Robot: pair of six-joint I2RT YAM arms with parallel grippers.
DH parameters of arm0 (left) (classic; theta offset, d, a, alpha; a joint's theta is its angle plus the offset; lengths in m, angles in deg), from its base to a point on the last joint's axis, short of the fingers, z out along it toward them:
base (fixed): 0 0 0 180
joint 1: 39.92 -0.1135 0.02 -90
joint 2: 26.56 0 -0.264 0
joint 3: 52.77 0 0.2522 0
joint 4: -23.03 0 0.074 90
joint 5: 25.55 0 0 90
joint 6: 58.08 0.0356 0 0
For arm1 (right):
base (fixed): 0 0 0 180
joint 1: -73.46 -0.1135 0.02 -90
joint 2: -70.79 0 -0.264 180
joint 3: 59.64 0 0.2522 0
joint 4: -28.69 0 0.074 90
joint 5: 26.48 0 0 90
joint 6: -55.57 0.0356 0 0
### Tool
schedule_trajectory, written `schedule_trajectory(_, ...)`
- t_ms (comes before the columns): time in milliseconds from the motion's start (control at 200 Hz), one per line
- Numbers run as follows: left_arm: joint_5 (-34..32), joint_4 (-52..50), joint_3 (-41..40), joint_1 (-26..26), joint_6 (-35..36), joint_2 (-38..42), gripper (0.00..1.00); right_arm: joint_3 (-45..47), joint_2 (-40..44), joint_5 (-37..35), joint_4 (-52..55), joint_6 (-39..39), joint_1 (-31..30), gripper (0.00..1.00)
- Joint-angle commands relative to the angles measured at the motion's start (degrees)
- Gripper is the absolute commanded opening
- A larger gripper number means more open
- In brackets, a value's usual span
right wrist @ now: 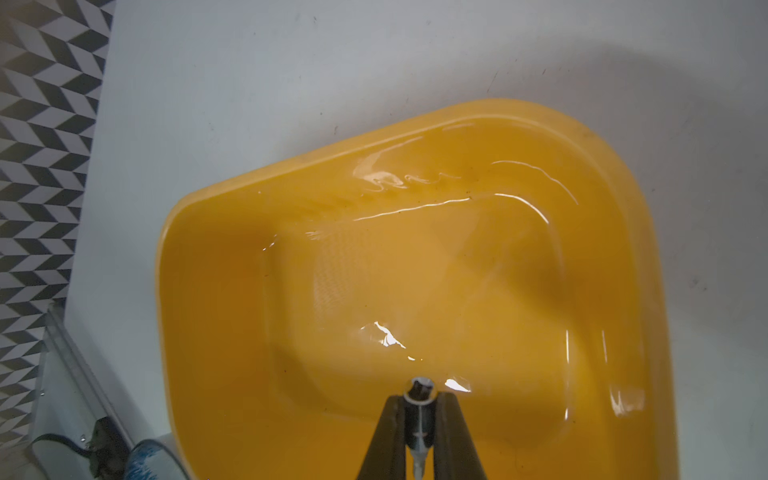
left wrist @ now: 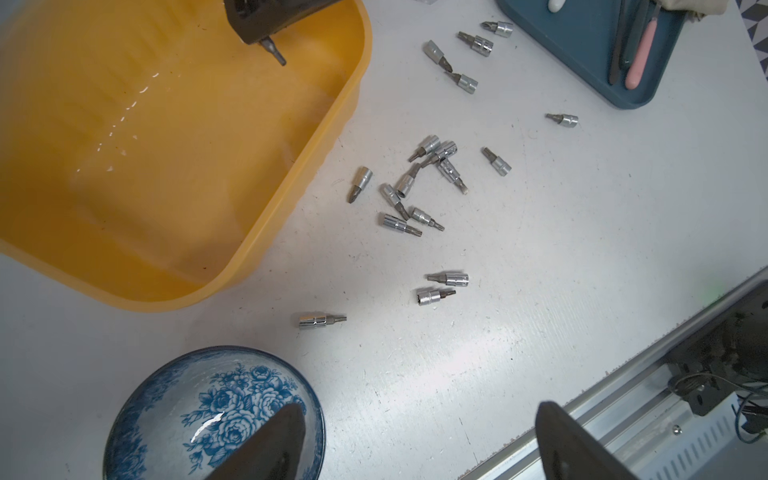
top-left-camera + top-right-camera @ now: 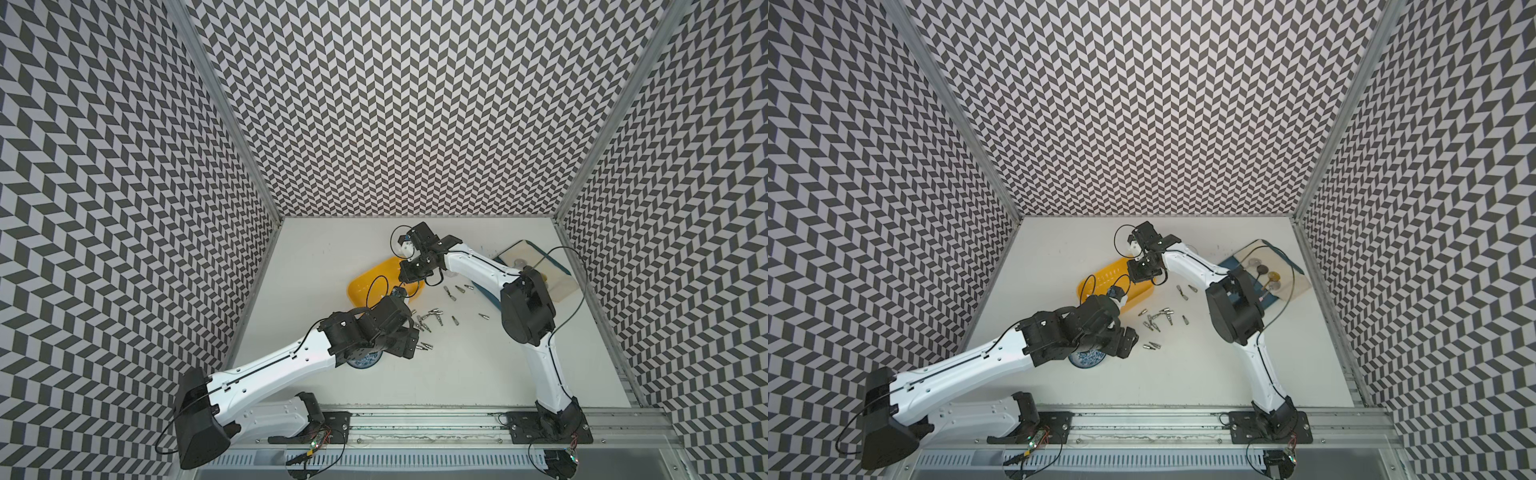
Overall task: Put the bit on the desktop into the storage box
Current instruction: Place the screwdriver bit in the storage box.
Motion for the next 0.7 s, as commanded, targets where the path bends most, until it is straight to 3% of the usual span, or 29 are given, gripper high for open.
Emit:
schedule_trajectory(0, -0.1, -1.2, 0.2, 1.5, 1.9, -1.8, 0.9, -5.4, -3.9, -4.5, 1.8, -1.3, -0.1, 0.0)
schedule_trajectory(185, -0.2, -1.4, 1.4, 2.5, 2.4, -5.0, 0.89, -11.8, -9.7, -6.0, 4.5, -3.1, -0.2, 0.0)
schedule_trajectory(696, 0.7, 4.0, 0.8, 4.4, 9.2, -10.9, 0.89, -12.7, -13.5, -9.4, 5.0, -6.2, -1.6, 0.0)
